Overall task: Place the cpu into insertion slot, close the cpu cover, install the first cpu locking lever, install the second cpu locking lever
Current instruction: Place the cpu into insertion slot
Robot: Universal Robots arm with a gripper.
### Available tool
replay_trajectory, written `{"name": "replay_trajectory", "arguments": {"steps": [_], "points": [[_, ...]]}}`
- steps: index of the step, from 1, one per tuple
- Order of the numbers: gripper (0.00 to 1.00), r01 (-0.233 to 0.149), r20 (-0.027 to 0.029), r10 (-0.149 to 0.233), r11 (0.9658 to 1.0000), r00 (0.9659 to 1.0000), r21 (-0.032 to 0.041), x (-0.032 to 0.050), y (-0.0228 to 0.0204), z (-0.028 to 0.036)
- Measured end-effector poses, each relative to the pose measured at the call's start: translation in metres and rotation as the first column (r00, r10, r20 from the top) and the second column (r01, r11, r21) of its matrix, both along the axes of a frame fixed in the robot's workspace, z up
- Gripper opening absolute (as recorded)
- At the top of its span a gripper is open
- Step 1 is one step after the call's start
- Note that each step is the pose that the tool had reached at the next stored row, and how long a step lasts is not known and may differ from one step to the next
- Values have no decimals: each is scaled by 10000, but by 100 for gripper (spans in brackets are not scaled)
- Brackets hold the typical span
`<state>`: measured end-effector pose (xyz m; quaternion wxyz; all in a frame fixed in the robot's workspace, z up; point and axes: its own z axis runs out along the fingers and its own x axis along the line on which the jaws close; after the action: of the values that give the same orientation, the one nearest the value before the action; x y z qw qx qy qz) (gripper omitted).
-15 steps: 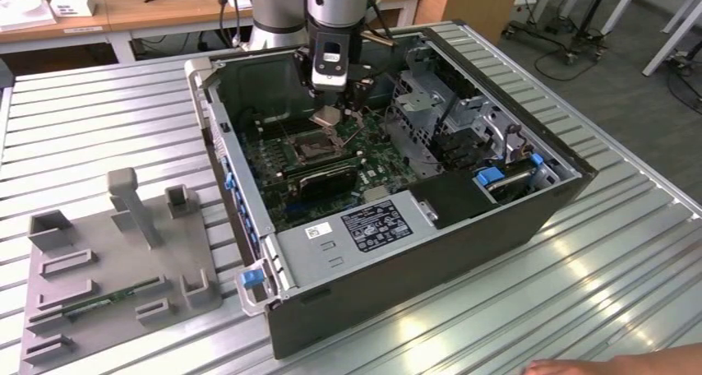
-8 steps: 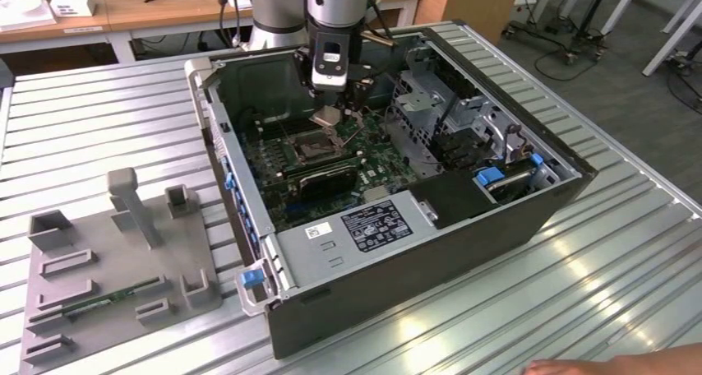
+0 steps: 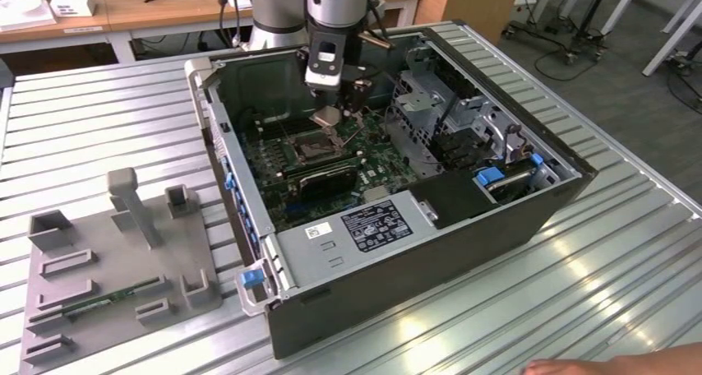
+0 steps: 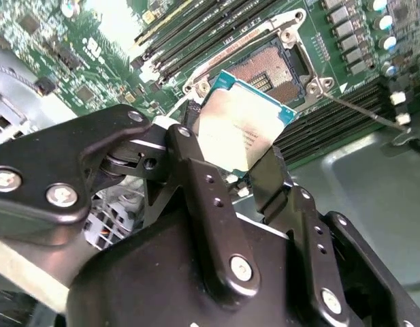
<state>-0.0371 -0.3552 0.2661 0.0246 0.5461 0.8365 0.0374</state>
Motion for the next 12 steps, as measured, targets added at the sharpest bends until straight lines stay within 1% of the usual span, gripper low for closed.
{"name": "replay_trajectory", "arguments": {"steps": [3, 5, 6, 9, 12], "points": [[54, 557, 0, -557, 9984, 9984, 0, 0, 0, -2], [54, 915, 0, -915, 9958, 9958, 0, 0, 0, -4], [54, 1106, 0, -1106, 9939, 9939, 0, 0, 0, -4], [54, 1639, 0, -1639, 9865, 9865, 0, 0, 0, -7], [54, 2169, 0, -2169, 9762, 9762, 0, 0, 0, -9]]}}
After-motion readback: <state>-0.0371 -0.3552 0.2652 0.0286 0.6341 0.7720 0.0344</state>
